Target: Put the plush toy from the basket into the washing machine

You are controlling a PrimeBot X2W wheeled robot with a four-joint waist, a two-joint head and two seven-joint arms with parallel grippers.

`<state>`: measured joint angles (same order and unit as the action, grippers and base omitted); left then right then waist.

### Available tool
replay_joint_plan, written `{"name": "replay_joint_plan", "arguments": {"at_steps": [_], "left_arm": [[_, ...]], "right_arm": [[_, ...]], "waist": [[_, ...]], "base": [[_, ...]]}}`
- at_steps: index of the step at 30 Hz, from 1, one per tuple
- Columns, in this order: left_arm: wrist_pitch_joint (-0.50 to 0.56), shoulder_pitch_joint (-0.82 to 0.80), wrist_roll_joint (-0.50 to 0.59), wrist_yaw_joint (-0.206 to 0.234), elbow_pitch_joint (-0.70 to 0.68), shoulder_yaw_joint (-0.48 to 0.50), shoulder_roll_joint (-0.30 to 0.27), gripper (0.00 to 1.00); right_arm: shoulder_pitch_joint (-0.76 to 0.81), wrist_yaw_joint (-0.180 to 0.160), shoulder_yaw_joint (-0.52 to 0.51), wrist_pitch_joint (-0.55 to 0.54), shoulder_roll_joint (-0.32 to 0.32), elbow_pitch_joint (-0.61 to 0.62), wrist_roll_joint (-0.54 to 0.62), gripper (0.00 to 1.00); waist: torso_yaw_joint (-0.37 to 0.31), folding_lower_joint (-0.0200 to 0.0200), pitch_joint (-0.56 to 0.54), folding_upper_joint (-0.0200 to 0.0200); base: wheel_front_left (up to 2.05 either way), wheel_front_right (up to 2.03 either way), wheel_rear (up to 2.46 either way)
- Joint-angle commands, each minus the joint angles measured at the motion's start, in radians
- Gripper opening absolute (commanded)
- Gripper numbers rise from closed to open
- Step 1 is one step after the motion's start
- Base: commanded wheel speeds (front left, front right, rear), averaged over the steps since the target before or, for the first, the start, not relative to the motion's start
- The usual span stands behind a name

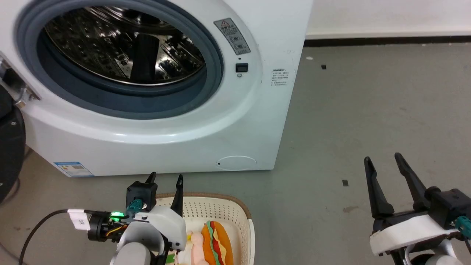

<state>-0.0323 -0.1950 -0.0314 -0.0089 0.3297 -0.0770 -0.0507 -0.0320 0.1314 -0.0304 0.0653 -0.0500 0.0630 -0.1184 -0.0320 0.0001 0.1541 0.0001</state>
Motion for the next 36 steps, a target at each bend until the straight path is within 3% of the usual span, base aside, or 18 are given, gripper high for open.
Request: {"name": "replay_joint_plan", "arguments": {"at_steps": [1,19,36], "left_arm": [[0.007,-0.036,-0.008,-0.006,0.036,-0.008,-0.005,1.0],[0.15,-0.207,0.0,-0.02,0.233,-0.096,-0.028,1.0],[0.201,-0.343,-0.004,-0.024,0.397,-0.171,-0.056,1.0]], "right_arm": [[-0.03,0.0,-0.005,0.012,0.0,0.013,-0.017,1.0],[-0.11,0.0,-0.021,0.049,0.0,0.085,-0.072,1.0],[-0.163,0.0,-0.035,0.082,0.0,0.143,-0.125,1.0]], "waist": [[-0.013,-0.0001,0.036,-0.0001],[-0.041,-0.0001,0.266,-0.0001],[-0.063,-0.0001,0.443,-0.0001]], "base": [[0.0,0.0,0.0],[0.0,0.0,0.0],[0.0,0.0,0.0]]}}
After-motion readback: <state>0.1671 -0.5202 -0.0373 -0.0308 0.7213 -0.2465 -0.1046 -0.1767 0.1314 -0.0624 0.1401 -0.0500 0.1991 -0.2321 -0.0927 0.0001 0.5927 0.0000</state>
